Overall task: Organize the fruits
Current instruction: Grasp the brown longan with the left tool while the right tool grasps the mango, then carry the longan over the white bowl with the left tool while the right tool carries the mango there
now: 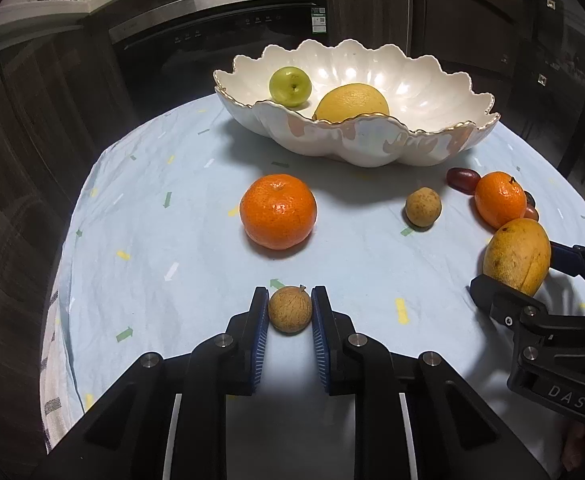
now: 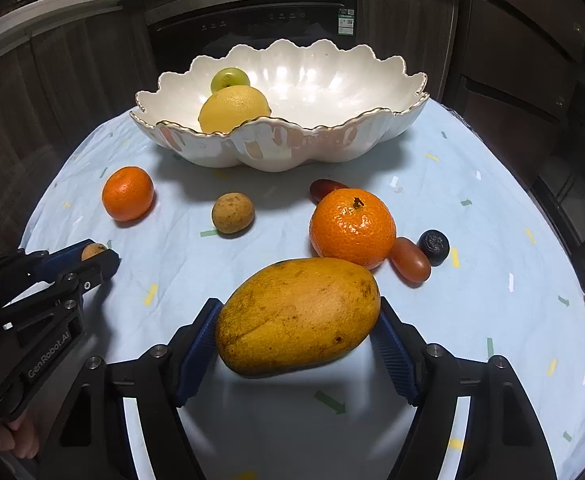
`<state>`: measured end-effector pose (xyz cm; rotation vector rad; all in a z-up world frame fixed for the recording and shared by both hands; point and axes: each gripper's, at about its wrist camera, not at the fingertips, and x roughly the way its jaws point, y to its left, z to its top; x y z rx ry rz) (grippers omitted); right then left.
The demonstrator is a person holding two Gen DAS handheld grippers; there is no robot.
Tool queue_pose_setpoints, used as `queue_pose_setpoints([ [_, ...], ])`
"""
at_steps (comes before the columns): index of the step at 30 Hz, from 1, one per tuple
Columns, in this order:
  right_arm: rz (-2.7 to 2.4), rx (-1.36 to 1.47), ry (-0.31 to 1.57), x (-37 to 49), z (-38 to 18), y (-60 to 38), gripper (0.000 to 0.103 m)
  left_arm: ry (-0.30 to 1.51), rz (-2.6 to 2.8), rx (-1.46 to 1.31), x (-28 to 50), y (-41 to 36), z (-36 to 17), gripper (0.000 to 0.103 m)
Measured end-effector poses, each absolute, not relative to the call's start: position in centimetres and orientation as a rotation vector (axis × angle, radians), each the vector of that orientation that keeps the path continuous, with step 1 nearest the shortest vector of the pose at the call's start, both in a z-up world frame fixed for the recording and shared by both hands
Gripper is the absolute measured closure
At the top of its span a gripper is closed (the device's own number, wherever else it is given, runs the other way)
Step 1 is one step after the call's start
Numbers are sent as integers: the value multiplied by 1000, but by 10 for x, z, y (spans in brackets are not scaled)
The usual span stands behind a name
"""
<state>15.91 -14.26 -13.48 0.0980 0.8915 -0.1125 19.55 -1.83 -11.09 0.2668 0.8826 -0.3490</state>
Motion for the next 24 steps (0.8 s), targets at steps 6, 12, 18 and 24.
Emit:
queue_pose_setpoints([
  [6, -106, 107, 889, 159, -134, -144, 30, 887, -341, 264, 193, -16, -109, 81],
  [12, -95, 117, 882, 157, -131, -145, 31, 882, -337, 262, 191, -17, -105, 81],
  [18, -87, 123, 868, 154, -125, -147, 31, 869, -338, 259, 188, -19, -96, 81],
  [24, -83, 124, 852, 151, -116, -150, 31, 853, -341, 258, 184, -22, -86, 81],
])
